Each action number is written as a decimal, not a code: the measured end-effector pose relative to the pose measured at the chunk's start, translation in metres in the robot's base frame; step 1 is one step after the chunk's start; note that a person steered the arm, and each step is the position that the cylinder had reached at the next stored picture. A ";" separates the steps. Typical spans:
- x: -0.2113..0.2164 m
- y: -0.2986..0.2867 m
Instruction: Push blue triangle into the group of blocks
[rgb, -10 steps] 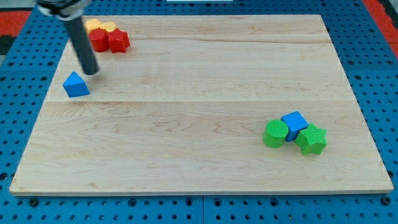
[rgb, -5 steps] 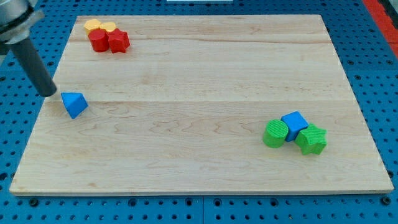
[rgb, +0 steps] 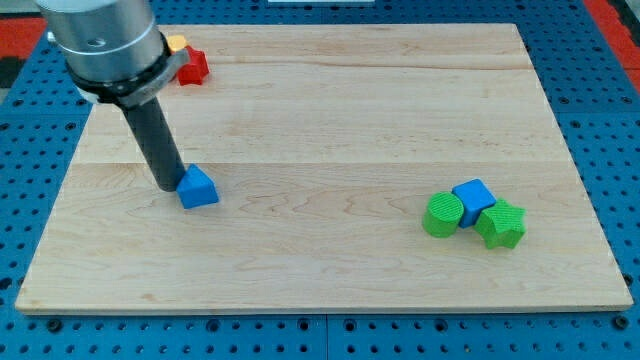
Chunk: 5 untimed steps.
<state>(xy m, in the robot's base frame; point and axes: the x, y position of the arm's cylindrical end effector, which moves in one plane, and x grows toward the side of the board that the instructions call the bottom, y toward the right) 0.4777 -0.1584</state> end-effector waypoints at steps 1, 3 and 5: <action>0.017 0.017; 0.042 0.067; 0.041 0.081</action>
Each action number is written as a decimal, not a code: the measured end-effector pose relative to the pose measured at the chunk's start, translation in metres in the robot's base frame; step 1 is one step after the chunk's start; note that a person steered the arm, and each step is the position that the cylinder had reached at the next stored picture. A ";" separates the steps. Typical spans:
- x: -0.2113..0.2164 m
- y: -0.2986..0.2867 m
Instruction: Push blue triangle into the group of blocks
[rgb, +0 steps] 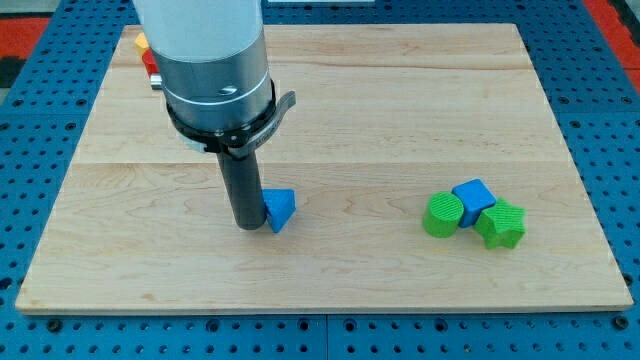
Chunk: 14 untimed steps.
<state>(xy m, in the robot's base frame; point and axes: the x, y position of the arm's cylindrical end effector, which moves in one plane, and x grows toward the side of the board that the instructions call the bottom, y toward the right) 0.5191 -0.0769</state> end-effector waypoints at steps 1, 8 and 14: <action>-0.015 0.000; -0.027 0.099; 0.053 0.110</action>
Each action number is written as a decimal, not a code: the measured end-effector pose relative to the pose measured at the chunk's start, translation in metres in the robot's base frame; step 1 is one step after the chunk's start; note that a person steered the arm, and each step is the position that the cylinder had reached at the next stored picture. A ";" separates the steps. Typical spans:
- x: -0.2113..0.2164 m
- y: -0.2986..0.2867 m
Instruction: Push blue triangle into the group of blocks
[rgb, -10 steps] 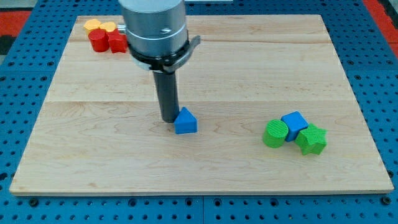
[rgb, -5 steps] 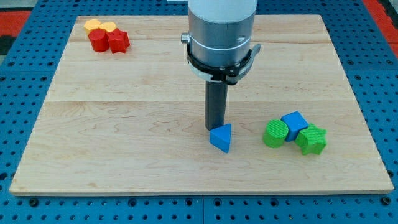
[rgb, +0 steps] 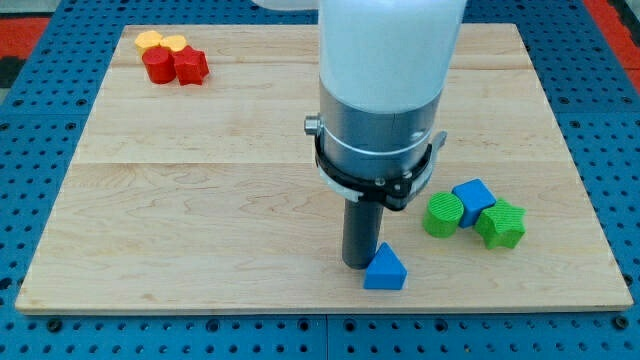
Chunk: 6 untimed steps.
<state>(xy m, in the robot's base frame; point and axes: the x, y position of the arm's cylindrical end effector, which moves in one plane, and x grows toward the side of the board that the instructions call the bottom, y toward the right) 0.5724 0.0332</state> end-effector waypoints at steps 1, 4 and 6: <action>0.014 0.000; 0.043 0.012; 0.035 0.064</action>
<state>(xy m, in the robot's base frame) 0.6078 0.0977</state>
